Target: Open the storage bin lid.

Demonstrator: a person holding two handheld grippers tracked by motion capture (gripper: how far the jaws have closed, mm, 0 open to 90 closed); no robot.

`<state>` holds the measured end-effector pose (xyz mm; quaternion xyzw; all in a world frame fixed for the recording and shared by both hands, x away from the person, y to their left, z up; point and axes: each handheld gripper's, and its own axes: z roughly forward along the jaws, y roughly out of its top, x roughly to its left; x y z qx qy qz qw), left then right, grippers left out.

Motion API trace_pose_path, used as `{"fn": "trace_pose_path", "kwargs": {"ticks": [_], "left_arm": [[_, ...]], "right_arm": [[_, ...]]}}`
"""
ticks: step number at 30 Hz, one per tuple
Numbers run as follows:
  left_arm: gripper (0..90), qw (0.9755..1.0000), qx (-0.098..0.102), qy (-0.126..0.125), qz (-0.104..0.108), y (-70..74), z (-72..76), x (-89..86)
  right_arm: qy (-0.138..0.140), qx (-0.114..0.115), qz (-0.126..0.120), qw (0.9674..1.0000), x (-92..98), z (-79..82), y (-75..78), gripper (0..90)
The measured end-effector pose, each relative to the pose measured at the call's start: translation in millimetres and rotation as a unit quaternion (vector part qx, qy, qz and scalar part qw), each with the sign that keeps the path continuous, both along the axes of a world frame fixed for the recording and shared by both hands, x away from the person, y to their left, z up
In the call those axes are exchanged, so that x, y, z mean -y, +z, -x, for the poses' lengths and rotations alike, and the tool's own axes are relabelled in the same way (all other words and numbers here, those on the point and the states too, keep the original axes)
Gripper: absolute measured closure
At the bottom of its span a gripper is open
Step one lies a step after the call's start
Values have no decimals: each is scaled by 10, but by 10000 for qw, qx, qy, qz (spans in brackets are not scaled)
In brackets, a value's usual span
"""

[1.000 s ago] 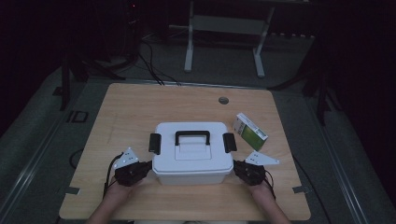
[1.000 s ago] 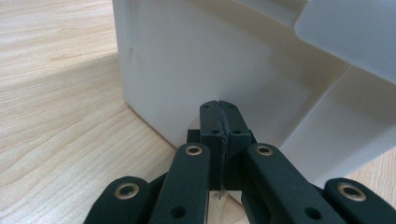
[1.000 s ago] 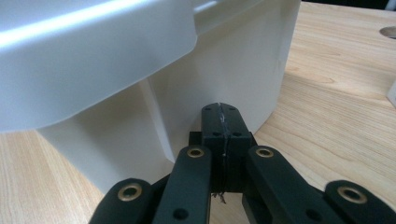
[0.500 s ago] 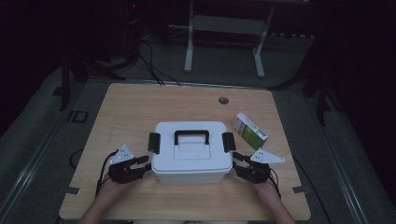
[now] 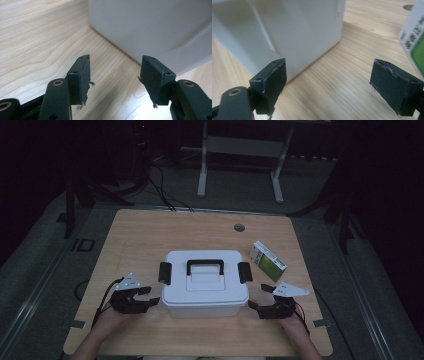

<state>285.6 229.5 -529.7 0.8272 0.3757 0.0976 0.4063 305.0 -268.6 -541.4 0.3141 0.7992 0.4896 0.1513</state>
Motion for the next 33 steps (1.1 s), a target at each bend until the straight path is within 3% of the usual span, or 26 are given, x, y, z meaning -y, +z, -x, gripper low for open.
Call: {"fn": "trace_pose_path", "kwargs": {"ticks": [7,10,17,22,26,27,30,33], "left_arm": [[418,9997,-109,19,-224,52,-3,-92],[418,9990,-214,-14,-399,91,1,-137],[418,9963,-453,-196,-698,178,19,-260],[418,9936,-592,-275,-927,220,32,-305],[418,9898,-741,-397,-1148,240,31,-326],[418,9898,-741,-397,-1148,240,31,-326],[418,9844,-821,-453,-1486,276,28,-336],[418,9805,-914,-504,-1667,317,21,-340]], "right_arm": [[-113,64,136,9998,124,34,-54,134],[-198,15,79,9998,187,43,-58,134],[-320,12,125,9994,260,68,-59,134],[-213,37,208,9995,236,82,-60,134],[-215,27,168,9996,248,83,-58,134],[-219,20,146,9997,256,83,-56,134],[-258,11,93,9996,285,89,-50,134],[-254,-17,89,9996,299,98,-48,134]]}}
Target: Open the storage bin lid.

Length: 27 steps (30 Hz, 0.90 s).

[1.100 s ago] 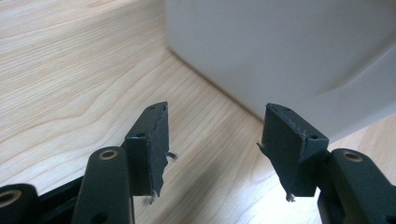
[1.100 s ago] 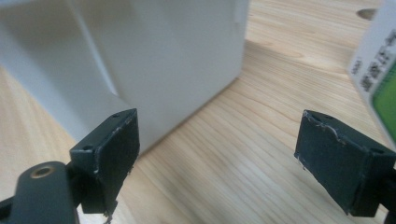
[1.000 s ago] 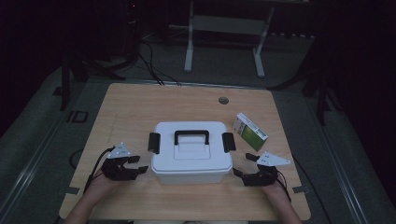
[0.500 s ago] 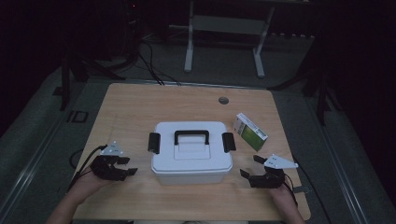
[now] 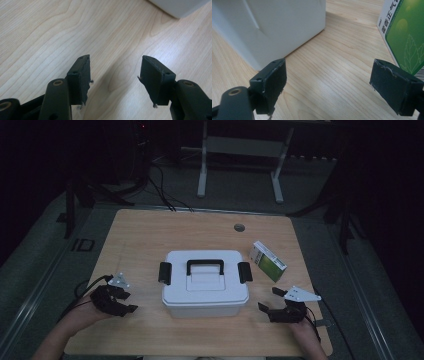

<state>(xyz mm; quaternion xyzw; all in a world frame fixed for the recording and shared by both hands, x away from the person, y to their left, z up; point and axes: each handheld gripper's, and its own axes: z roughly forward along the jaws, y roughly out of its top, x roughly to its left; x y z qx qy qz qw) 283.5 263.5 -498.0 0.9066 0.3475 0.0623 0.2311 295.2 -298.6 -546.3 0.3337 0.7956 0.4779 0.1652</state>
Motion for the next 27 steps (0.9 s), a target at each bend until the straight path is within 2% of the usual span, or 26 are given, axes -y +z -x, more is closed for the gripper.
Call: {"fn": "trace_pose_path", "kwargs": {"ticks": [4,6,11,12,13,16,20,25,27], "left_arm": [[418,9995,-203,-168,-176,64,-3,22],[418,9987,-303,-292,-303,99,-8,39],[418,9963,-507,-422,-547,220,-31,77],[418,9963,-507,-422,-547,220,-31,77],[418,9952,-537,-460,-674,277,-39,97],[418,9945,-544,-472,-757,382,-55,120],[419,9937,-477,-522,-871,542,-90,158],[419,9928,-522,-608,-894,693,-139,210],[419,9912,-555,-696,-978,747,-162,243]], "right_arm": [[16,-5,13,10000,6,6,-5,134],[29,-5,29,10000,5,7,-6,134],[41,-23,-5,10000,4,9,-6,136],[43,-37,-13,10000,5,9,-6,136],[27,-40,-18,10000,8,10,-5,136],[21,-37,-41,10000,14,8,-3,136],[11,-40,-35,10000,14,8,-6,136],[33,-78,-61,9999,9,9,-10,136],[34,-102,-59,9999,10,10,-12,136]]}}
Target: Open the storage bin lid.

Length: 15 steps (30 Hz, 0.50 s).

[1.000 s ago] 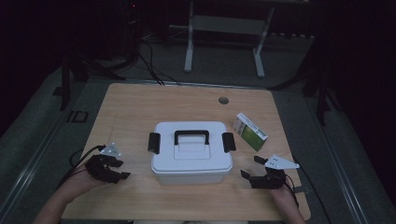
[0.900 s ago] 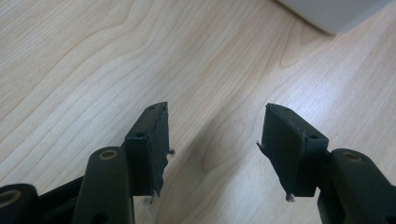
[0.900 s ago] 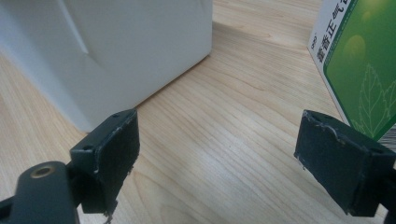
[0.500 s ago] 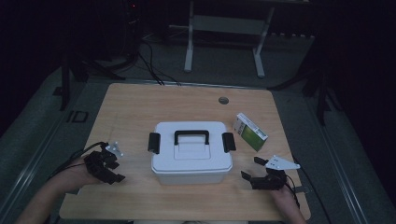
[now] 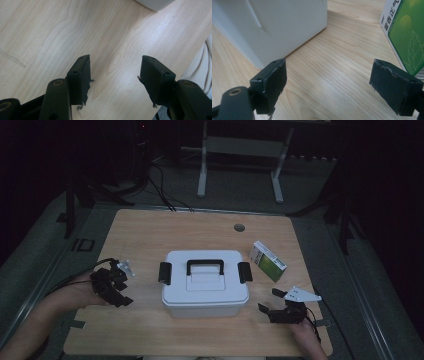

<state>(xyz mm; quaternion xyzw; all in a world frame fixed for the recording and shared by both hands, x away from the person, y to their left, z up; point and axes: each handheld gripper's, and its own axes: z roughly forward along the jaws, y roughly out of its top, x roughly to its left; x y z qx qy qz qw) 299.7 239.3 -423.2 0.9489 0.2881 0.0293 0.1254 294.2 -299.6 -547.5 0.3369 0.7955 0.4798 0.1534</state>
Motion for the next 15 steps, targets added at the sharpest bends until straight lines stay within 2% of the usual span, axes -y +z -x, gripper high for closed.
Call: {"fn": "trace_pose_path", "kwargs": {"ticks": [6,10,11,12,15], "left_arm": [[418,9997,-15,-173,-144,85,-45,103],[419,9995,33,-313,-5,220,-78,187],[419,9993,41,-364,50,294,-100,230],[419,9993,41,-364,50,294,-100,230],[420,9986,100,-503,85,424,-139,317]], "right_arm": [[31,-29,-3,10000,1,-3,-12,136],[39,-51,7,10000,-7,-4,-13,136],[45,-62,7,10000,-6,-3,-14,136],[45,-62,7,10000,-6,-3,-14,136],[70,-55,33,10000,-9,-4,-22,136]]}}
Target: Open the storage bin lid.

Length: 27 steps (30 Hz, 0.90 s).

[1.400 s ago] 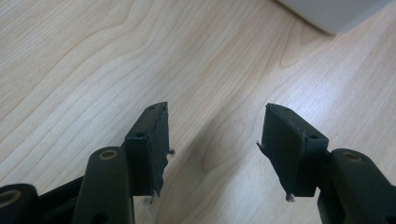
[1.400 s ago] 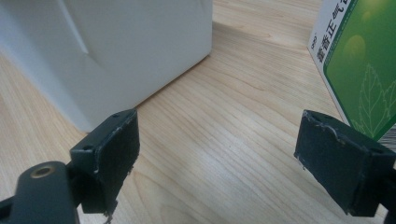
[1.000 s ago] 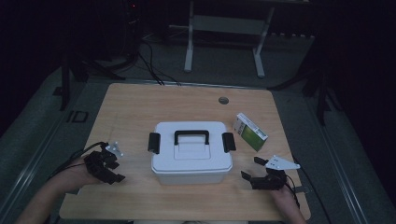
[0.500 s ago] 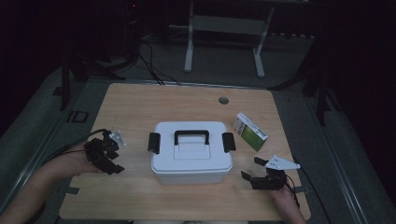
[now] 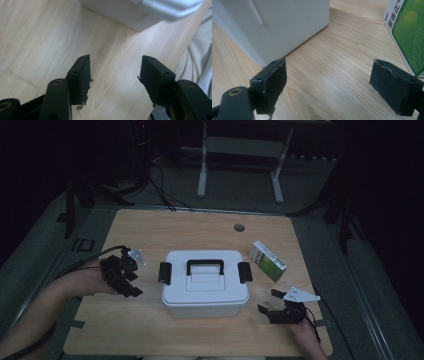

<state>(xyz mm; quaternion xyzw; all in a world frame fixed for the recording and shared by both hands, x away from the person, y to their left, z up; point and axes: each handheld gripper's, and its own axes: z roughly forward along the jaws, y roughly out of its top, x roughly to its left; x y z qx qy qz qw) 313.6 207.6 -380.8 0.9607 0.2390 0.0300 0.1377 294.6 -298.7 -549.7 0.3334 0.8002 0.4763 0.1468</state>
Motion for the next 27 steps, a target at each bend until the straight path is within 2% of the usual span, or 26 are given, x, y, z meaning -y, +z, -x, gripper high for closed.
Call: {"fn": "trace_pose_path", "kwargs": {"ticks": [3,8,16,27], "left_arm": [[420,10000,13,-55,50,55,-18,35],[421,9997,88,-233,11,193,-71,164],[422,9990,172,-417,-25,334,-164,359],[428,9968,282,-719,-227,397,-339,691]], "right_arm": [[-3,5,5,10000,-2,2,0,136],[-38,1,4,10000,6,0,-5,134],[-6,-23,17,10000,1,1,-12,134],[3,-37,12,10000,6,3,-21,135]]}}
